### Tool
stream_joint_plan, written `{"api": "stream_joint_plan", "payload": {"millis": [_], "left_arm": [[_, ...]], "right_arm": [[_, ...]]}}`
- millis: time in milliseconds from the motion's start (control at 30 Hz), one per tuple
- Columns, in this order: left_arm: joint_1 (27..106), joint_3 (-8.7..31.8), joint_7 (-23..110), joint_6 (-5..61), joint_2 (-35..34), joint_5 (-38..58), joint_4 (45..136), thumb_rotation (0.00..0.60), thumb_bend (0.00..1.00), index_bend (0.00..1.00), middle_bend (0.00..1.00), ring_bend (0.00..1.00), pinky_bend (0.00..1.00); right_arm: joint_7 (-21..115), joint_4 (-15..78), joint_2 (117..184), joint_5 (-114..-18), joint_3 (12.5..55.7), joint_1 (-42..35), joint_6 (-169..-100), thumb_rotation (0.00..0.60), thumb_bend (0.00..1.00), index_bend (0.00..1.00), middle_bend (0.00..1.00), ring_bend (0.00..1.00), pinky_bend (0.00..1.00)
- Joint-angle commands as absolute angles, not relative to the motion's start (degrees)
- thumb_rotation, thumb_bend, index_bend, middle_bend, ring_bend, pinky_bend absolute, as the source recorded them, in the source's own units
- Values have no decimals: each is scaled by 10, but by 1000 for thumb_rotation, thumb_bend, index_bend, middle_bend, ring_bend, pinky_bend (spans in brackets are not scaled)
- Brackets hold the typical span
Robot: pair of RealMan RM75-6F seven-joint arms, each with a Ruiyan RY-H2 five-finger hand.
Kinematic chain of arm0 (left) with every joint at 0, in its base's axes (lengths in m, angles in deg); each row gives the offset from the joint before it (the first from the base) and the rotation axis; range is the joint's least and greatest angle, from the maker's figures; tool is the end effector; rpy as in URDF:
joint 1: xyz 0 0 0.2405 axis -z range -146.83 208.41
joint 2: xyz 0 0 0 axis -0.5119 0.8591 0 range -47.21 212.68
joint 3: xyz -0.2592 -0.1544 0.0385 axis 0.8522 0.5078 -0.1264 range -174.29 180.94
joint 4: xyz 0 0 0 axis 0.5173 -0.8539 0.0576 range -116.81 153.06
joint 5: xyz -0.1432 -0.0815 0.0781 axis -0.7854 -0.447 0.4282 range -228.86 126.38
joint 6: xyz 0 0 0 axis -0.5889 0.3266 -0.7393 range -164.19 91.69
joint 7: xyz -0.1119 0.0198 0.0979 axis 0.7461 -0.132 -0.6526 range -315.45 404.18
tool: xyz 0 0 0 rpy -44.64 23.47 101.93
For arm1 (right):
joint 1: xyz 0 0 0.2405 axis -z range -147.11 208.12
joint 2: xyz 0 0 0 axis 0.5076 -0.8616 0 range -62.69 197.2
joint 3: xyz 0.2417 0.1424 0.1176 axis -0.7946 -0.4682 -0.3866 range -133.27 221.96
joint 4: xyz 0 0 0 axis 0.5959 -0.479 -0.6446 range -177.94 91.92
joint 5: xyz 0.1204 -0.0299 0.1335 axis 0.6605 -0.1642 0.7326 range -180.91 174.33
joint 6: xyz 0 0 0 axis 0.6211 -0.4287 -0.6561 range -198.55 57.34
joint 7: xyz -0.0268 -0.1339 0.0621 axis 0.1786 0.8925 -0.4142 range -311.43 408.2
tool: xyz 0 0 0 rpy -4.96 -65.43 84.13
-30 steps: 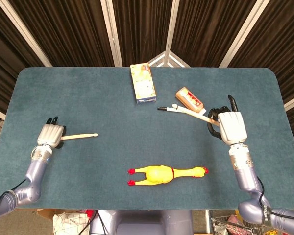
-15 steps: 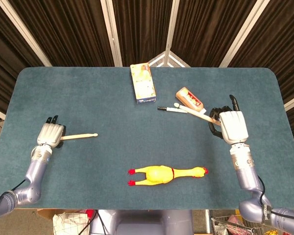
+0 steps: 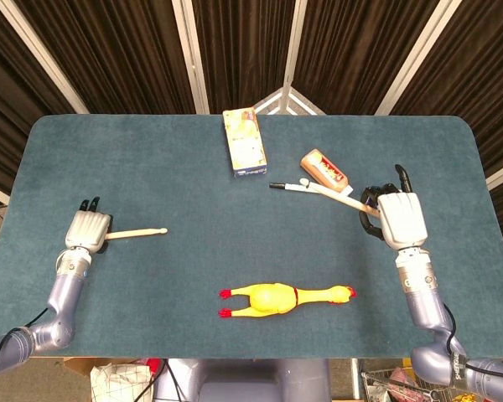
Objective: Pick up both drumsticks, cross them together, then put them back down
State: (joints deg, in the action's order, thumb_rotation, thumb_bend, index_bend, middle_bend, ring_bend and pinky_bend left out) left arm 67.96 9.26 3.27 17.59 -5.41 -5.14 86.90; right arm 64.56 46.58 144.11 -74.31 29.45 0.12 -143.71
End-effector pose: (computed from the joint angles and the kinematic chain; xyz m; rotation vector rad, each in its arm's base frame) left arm -0.3218 0.3818 0.0443 -1.6740 -0.7746 -0.2825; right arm -0.2364 -0.3578 0.1424 1.4680 -0.7448 1.0608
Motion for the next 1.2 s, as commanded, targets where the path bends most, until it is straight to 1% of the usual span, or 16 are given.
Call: {"api": "stream_joint_plan", "payload": {"millis": [33,233,400,867,1200], "left_arm": [[680,91,29,176,-56,-55,866,600,402,506,472,41,96],[681,90,28,176,-62,-57,857,600,401,508,472,43,96],[682,93,25,182,-67,-62,855,600,401,515,498,66,97],[687,89,-20,193,-79,-92,854,600,401,520,500,67,97],[690,90,-27,201,-87,-91,852,600,401,533,514,75,96]], "right_arm": [[645,464,1441,-743,294,1,-1436,600,514,687,598,426,48],[646,462,1441,-743,294,1,-1435,600,513,687,598,426,47],[644,461,1439,-743,295,3,-1435,600,514,687,598,426,48],[649,461,1440,-743,292,1,-1434,600,513,689,599,426,48],[640,453,1437,-742,293,2,-1430,600,514,689,600,426,48]]}}
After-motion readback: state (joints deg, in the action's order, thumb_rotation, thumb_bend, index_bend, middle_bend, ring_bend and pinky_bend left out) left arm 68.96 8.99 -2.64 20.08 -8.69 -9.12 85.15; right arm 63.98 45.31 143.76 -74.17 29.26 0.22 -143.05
